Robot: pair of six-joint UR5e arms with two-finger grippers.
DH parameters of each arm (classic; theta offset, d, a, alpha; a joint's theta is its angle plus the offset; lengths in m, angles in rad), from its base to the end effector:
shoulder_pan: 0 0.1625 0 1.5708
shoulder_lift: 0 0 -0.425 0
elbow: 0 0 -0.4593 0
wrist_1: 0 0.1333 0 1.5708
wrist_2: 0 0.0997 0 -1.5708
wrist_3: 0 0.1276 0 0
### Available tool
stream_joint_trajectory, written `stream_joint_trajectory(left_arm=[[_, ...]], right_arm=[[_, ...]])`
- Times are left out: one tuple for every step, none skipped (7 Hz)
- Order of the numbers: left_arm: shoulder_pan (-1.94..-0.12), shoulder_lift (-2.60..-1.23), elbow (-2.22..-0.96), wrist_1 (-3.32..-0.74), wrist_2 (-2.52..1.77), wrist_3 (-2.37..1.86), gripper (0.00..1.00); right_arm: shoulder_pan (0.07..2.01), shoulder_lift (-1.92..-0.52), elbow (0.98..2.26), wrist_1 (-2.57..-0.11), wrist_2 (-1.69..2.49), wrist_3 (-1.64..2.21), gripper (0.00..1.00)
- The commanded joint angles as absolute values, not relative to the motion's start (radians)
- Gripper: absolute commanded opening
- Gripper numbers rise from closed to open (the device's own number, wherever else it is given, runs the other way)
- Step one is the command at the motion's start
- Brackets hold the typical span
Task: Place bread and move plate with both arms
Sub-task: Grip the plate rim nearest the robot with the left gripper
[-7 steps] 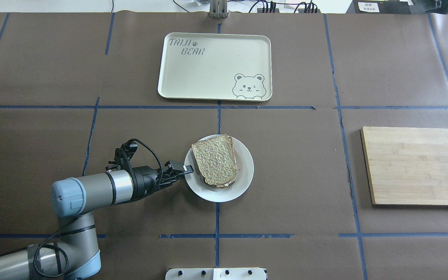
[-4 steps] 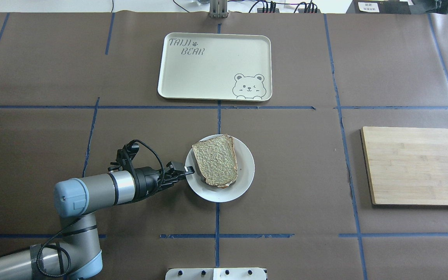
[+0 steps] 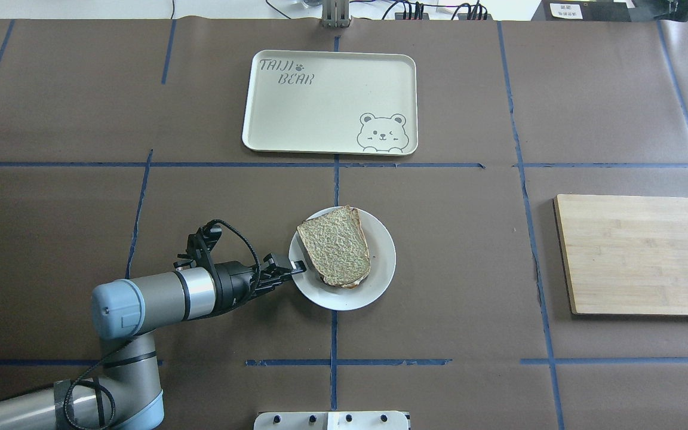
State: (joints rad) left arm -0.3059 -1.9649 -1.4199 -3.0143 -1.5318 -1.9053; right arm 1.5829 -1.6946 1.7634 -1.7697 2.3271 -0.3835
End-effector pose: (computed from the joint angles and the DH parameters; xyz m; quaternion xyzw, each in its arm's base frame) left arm 0.6488 -0.3499 0.3305 0.0023 0.7468 -0.2231 0.6265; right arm 0.0517 -0.4920 0.6576 0.0132 -0.3731 -0.1476 0.9159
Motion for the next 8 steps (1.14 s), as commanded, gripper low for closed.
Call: stream_joint_trajectory(left_arm=[[-0.293, -1.968, -1.417, -3.014, -1.525, -1.904, 0.29], [-0.291, -1.970, -1.407, -3.014, -1.525, -1.904, 0.29], [-0.287, -1.971, -1.402, -3.014, -1.525, -1.904, 0.28], [-0.287, -1.971, -1.405, -3.016, -1.525, -1.905, 0.13], [-0.288, -1.982, -1.413, -3.029, -1.525, -1.907, 0.04], [-0.290, -1.983, -1.414, -3.078, -1.525, -1.907, 0.00], [-0.296, -1.983, -1.416, -3.120, -1.523, -1.908, 0.00], [-0.299, -1.982, -1.416, -3.167, -1.507, -1.908, 0.00]], right_arm=[[1.583, -1.694, 1.763, -1.770, 2.327, -0.383, 1.00], [1.583, -1.694, 1.763, -1.770, 2.327, -0.383, 1.00], [1.582, -1.694, 1.761, -1.770, 2.327, -0.383, 1.00], [1.582, -1.694, 1.761, -1.770, 2.327, -0.383, 1.00], [1.582, -1.692, 1.761, -1.770, 2.327, -0.383, 1.00], [1.582, -1.690, 1.761, -1.770, 2.327, -0.383, 1.00], [1.583, -1.690, 1.761, -1.770, 2.327, -0.383, 1.00], [1.583, -1.690, 1.763, -1.770, 2.329, -0.383, 1.00]])
